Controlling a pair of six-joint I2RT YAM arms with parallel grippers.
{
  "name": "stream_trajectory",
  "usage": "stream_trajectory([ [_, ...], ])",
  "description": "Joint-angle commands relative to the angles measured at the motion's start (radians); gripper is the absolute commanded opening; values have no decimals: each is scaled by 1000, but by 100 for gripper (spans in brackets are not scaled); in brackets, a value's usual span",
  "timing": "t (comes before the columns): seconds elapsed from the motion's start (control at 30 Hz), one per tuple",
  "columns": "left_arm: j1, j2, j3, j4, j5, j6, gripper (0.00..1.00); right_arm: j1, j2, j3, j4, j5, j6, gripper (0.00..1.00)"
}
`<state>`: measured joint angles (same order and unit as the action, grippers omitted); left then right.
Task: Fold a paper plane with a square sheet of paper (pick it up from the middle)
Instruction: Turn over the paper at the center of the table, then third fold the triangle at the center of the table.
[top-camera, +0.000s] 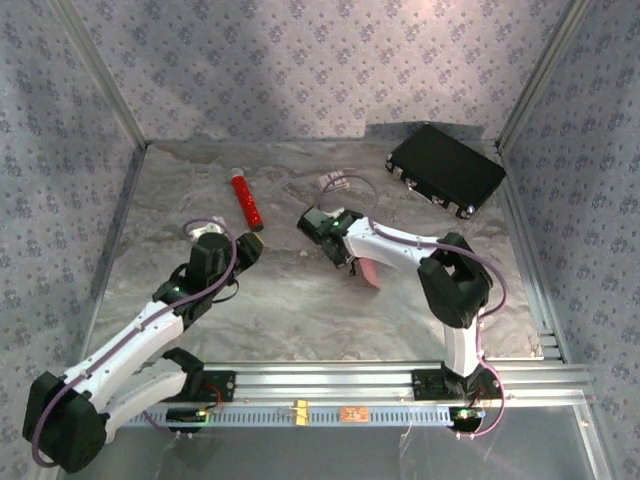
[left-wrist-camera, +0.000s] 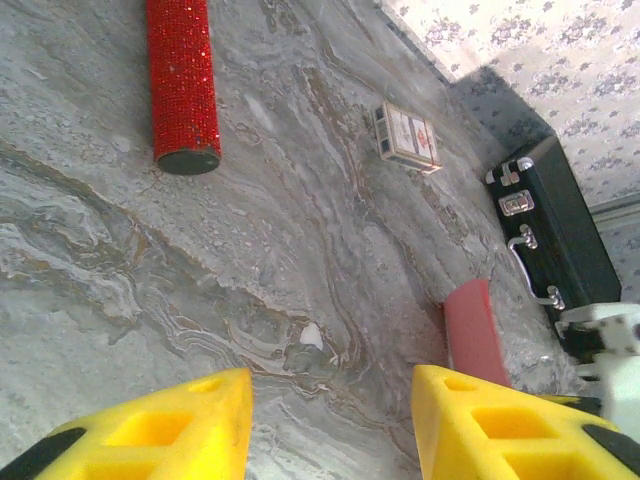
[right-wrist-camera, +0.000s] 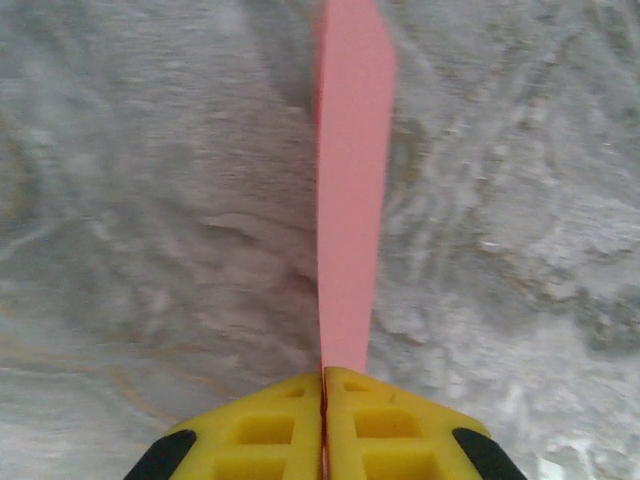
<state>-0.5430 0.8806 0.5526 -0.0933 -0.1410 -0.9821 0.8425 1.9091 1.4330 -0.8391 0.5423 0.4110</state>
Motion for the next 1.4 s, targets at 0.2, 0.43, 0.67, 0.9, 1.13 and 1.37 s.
stream_trajectory([
  [0.2, 14, 20, 2, -18, 41, -7, 46, -12, 15, 39, 169, -397, 37, 20],
  [0.43, 19, 173, 54, 21, 179, 16, 47, -165, -156, -181, 435, -695, 92, 37],
  [0.67, 20, 404, 145, 88, 404, 56, 46, -427, -342, -552, 722, -919, 272, 28],
  [0.9, -10, 597, 231, 143, 542, 54, 46, -550, -345, -671, 839, -1088, 308, 17],
  [1.13, -47, 724, 288, 182, 588, 31, 46, -512, -275, -649, 882, -1156, 314, 13],
  [1.37, -62, 774, 293, 243, 623, -9, 47, -503, -182, -618, 907, -1209, 302, 13],
])
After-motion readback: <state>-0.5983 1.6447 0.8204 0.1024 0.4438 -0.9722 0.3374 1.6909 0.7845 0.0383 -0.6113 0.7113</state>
